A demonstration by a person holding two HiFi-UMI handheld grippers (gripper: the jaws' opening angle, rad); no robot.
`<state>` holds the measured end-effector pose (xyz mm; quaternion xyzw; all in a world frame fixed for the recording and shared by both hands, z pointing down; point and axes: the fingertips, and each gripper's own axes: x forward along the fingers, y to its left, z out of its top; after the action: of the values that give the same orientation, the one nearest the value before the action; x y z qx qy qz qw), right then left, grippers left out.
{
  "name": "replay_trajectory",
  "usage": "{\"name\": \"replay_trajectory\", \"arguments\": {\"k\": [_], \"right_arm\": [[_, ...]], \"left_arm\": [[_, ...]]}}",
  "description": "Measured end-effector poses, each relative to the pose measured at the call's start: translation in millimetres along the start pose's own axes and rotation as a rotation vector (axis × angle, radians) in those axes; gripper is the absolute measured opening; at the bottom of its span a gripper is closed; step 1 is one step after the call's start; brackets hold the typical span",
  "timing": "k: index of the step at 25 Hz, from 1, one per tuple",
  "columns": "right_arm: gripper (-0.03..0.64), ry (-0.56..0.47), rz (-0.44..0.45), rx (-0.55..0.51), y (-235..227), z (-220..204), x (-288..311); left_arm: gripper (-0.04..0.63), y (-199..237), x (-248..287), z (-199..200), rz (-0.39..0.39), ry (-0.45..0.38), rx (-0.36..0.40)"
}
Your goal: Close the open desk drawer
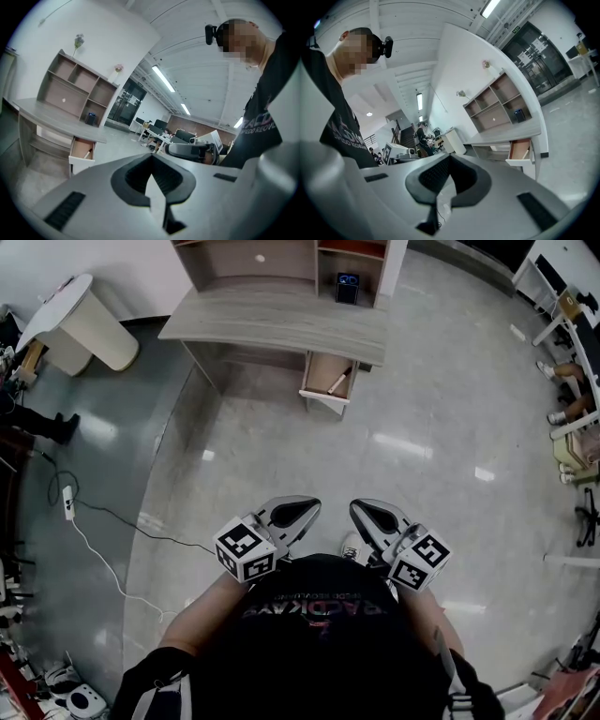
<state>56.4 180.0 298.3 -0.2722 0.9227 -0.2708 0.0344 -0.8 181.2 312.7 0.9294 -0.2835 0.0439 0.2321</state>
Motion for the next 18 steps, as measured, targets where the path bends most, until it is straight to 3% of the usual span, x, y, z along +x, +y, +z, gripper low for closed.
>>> {"name": "replay_trajectory", "arguments": {"k": [9, 18], "right_arm": [[0.015, 0.009, 0.003, -0.003, 16, -7, 27], [0.015, -0.008, -0.068, -0.007, 28, -15, 58]], "left_arm": [[0.011, 21, -34, 0, 0.032, -0.026, -0.023], [0.011, 48, -73, 3, 0.026, -0.033, -0.049]]}}
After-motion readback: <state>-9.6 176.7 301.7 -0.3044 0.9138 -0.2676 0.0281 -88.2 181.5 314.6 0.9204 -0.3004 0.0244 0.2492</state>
